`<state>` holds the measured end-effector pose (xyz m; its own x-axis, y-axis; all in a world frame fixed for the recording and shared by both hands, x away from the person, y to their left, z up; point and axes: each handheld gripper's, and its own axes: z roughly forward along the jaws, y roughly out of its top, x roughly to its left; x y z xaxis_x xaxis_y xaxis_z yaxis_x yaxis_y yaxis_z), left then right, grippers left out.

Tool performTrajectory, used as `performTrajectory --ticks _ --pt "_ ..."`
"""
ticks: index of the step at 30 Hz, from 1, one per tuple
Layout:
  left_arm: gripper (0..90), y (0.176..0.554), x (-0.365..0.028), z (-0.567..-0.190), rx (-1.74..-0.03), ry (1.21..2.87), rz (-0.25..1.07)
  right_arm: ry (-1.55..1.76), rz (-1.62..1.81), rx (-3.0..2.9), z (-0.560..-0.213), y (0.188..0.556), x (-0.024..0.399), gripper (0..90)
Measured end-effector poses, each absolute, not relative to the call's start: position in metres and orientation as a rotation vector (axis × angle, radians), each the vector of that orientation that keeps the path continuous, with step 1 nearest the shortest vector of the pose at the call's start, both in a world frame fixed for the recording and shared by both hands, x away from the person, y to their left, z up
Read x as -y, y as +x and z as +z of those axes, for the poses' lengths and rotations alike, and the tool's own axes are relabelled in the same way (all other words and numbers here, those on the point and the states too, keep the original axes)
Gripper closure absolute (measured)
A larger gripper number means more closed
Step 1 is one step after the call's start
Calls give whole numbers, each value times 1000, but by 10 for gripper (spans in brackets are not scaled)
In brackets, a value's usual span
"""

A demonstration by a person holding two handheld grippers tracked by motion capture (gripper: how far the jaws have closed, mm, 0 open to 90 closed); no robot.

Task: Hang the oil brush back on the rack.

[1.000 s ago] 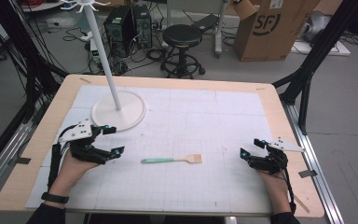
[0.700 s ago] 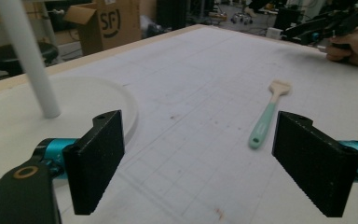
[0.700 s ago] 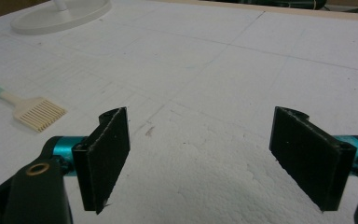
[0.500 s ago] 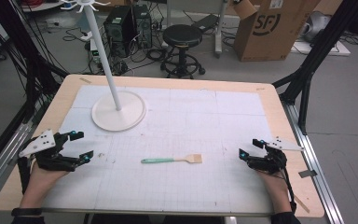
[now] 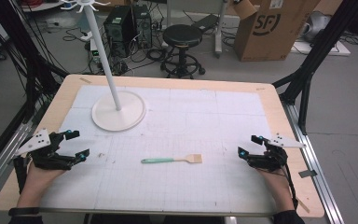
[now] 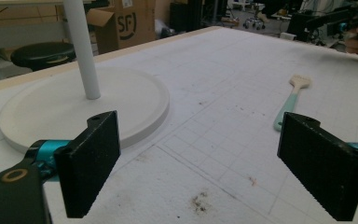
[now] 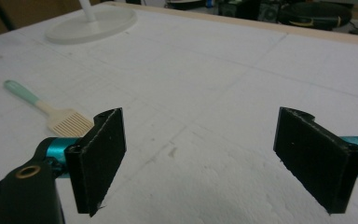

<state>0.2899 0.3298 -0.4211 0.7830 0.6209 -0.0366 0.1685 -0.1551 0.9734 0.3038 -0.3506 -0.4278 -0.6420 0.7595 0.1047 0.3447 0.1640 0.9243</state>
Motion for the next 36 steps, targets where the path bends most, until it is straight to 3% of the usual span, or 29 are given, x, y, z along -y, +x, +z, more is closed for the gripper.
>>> performTrajectory --ticks 10,28,36 --pt "136 289 -330 -421 -593 1723 425 839 1446 -2146 -405 312 319 167" --pt "136 290 -328 -423 -581 1731 400 642 1453 -2440 -404 334 245 172" --pt "137 290 -328 -423 -585 1734 400 572 1448 -2537 -409 341 212 234"
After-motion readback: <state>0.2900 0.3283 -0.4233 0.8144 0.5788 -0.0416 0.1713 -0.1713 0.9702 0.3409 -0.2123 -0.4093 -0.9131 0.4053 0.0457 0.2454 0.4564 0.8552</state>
